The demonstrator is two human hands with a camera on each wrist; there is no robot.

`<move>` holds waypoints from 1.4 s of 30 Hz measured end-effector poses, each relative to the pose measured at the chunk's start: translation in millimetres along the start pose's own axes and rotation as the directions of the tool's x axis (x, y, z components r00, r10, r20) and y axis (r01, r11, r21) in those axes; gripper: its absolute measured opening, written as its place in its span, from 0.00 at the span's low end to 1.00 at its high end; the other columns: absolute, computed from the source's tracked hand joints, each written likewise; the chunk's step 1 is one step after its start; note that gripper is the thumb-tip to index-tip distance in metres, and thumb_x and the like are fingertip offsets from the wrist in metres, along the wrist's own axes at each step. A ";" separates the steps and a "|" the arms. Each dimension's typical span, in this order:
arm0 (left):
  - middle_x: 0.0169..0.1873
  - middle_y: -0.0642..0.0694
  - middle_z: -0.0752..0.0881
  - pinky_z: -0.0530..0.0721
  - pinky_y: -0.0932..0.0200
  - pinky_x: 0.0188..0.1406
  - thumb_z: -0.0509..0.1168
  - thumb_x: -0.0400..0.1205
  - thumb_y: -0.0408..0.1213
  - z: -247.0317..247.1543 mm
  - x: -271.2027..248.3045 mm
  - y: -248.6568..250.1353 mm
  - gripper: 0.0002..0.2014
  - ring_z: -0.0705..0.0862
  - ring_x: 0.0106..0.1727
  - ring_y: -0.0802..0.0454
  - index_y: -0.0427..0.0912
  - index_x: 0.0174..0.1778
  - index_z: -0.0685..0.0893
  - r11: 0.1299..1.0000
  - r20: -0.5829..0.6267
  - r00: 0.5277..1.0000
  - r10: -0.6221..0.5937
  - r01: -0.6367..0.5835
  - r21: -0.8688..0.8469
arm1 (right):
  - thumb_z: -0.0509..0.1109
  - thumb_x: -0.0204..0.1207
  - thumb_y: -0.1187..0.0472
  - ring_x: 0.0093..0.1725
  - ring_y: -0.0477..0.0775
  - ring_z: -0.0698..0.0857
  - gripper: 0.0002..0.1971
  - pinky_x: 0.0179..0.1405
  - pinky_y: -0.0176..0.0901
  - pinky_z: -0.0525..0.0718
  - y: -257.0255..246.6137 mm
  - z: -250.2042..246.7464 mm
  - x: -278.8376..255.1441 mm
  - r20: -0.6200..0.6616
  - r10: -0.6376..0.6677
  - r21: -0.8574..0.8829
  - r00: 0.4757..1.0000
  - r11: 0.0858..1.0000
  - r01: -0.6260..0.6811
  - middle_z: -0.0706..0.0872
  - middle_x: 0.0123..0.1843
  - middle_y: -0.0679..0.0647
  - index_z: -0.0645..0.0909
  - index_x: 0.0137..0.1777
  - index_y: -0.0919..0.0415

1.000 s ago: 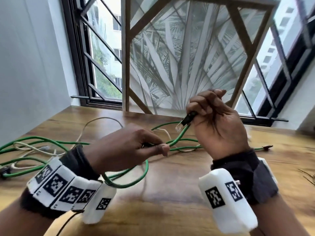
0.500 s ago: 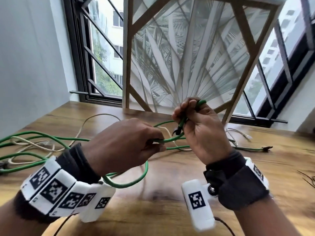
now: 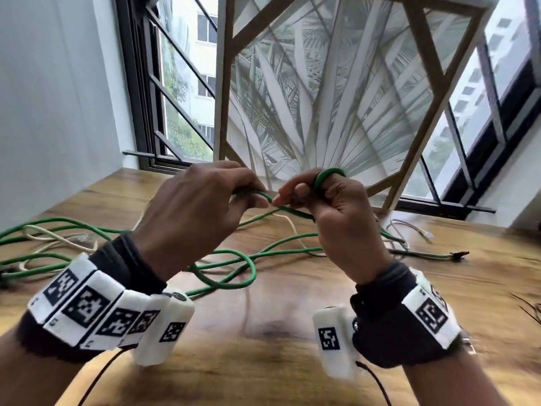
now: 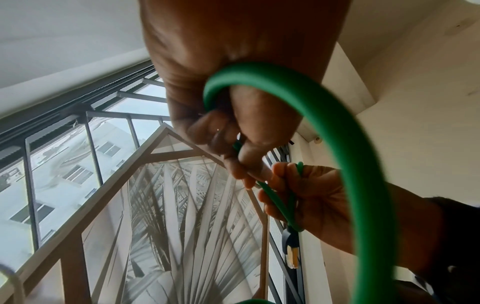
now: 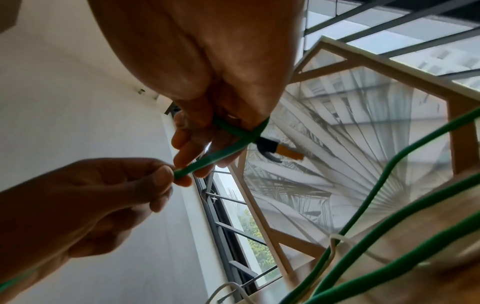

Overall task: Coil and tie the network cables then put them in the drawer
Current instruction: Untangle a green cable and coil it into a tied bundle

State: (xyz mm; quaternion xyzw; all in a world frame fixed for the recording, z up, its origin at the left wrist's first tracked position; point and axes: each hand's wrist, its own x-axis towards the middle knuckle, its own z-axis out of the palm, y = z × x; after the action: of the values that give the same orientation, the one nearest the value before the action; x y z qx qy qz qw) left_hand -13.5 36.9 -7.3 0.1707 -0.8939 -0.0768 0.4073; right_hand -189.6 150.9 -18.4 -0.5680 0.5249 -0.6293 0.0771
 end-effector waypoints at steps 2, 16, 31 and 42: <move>0.42 0.63 0.92 0.87 0.51 0.45 0.70 0.82 0.54 0.3 0.8 -3.4 0.10 0.88 0.43 0.62 0.56 0.49 0.92 0.996 -0.033 0.998 -0.061 0.059 -0.066 | 0.64 0.84 0.78 0.44 0.53 0.93 0.12 0.52 0.45 0.91 0.4 -0.2 -1.1 -0.025 -0.013 -0.093 1.000 0.996 0.011 0.92 0.41 0.58 0.87 0.46 0.67; 0.49 0.59 0.89 0.76 0.58 0.33 0.71 0.88 0.50 -7.0 -0.2 9.9 0.07 0.77 0.36 0.63 0.57 0.53 0.95 0.996 -0.291 0.954 0.071 -0.055 0.063 | 0.61 0.86 0.76 0.33 0.52 0.90 0.11 0.35 0.42 0.86 7.6 5.2 -5.3 -0.031 0.120 -0.237 0.992 0.964 -0.123 0.92 0.37 0.58 0.83 0.49 0.67; 0.48 0.53 0.90 0.82 0.49 0.30 0.68 0.90 0.54 -16.1 -0.9 6.8 0.12 0.87 0.38 0.51 0.55 0.54 0.94 0.976 -0.381 0.906 0.182 -0.120 0.179 | 0.41 0.77 0.24 0.22 0.52 0.62 0.44 0.24 0.49 0.57 -20.1 9.5 -12.2 0.598 0.399 0.060 0.696 0.843 -0.535 0.66 0.22 0.55 0.80 0.37 0.65; 0.45 0.54 0.88 0.81 0.52 0.31 0.68 0.89 0.55 -10.8 3.5 -1.5 0.11 0.87 0.38 0.48 0.57 0.55 0.93 0.982 -0.323 0.939 0.114 -0.058 0.177 | 0.50 0.87 0.32 0.20 0.45 0.57 0.32 0.18 0.37 0.51 -24.8 5.9 -8.8 0.670 0.436 0.237 0.601 0.642 -0.729 0.59 0.23 0.49 0.68 0.32 0.58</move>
State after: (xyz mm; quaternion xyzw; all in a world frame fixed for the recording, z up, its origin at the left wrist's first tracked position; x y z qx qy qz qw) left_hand -7.1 34.2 1.9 0.1750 -0.8225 0.0454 0.5393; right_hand -169.5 164.4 -6.6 -0.4725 0.4616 -0.4817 0.5758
